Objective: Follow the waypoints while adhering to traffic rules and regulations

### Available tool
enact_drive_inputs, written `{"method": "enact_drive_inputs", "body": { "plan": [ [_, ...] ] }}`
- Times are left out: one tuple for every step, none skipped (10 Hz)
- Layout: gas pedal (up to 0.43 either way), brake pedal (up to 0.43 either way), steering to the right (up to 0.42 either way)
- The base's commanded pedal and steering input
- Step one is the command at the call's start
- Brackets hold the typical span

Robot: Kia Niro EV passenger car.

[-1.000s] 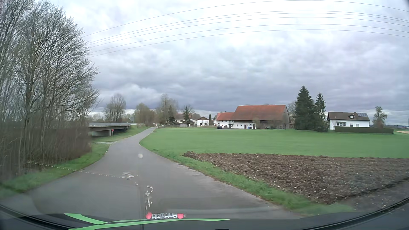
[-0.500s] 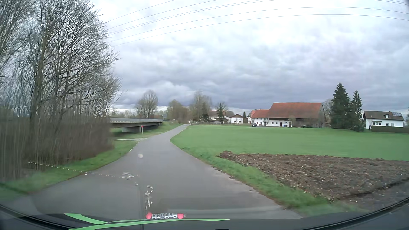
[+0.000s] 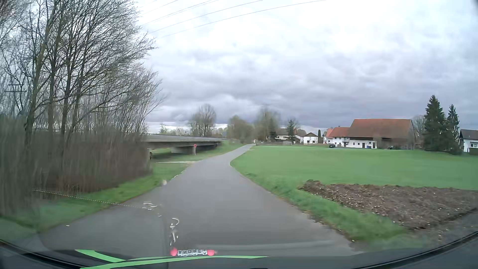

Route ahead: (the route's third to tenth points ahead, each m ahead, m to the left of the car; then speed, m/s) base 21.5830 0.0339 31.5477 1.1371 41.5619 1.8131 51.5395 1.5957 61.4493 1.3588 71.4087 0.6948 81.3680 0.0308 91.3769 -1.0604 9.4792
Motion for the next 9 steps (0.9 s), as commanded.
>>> {"method": "enact_drive_inputs", "body": {
  "plan": [
    [0.331, 0.0, -0.064],
    [0.331, 0.0, -0.051],
    [0.331, 0.0, -0.038],
    [0.331, 0.0, -0.027],
    [0.331, 0.0, -0.019],
    [0.331, 0.0, -0.011],
    [0.331, 0.0, -0.006],
    [0.331, 0.0, -0.003],
    [0.331, 0.0, -0.004]
  ]
}}
